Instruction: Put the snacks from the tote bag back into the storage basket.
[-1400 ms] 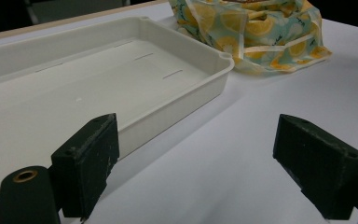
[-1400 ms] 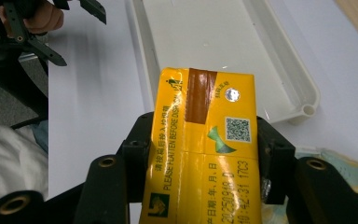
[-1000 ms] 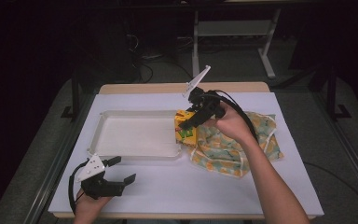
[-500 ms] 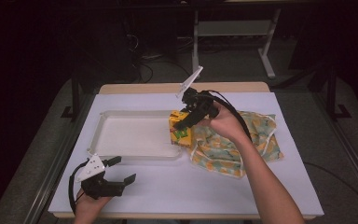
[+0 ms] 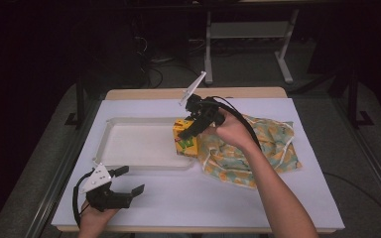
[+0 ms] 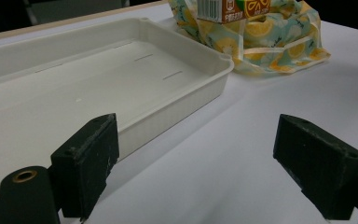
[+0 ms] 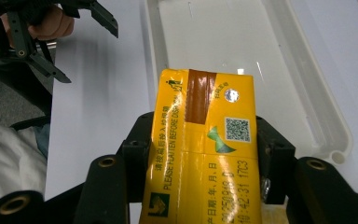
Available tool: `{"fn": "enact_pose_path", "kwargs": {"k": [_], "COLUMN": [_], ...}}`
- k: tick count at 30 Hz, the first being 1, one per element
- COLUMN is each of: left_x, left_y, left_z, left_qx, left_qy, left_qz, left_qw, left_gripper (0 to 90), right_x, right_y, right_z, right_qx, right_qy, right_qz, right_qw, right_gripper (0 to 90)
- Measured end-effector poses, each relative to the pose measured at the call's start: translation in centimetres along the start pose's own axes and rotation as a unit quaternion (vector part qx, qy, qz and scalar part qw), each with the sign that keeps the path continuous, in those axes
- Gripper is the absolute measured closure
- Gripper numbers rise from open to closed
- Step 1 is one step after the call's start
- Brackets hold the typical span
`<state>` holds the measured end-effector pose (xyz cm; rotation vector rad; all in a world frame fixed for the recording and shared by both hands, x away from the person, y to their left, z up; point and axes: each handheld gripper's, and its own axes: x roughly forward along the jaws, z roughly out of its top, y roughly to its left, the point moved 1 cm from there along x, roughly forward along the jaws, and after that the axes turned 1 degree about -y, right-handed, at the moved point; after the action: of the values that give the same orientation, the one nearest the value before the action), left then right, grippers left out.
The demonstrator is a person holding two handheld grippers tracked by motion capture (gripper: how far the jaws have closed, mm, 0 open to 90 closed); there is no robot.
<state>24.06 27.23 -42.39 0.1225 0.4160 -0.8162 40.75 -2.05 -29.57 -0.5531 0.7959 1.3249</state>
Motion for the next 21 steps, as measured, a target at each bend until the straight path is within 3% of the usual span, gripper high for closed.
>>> {"fn": "enact_pose_path", "kwargs": {"k": [21], "left_x": [0.0], "left_y": [0.0], "left_z": [0.0], "left_qx": [-0.002], "left_qy": [-0.003], "left_qz": [-0.002], "left_qw": [1.0], "left_gripper": [14.1], "right_x": [3.1], "right_y": [-0.3], "right_z": [1.6], "right_qx": [-0.015], "right_qy": [0.014], "right_qz": [0.013], "right_qw": [0.9997], "right_gripper": [49.2]}}
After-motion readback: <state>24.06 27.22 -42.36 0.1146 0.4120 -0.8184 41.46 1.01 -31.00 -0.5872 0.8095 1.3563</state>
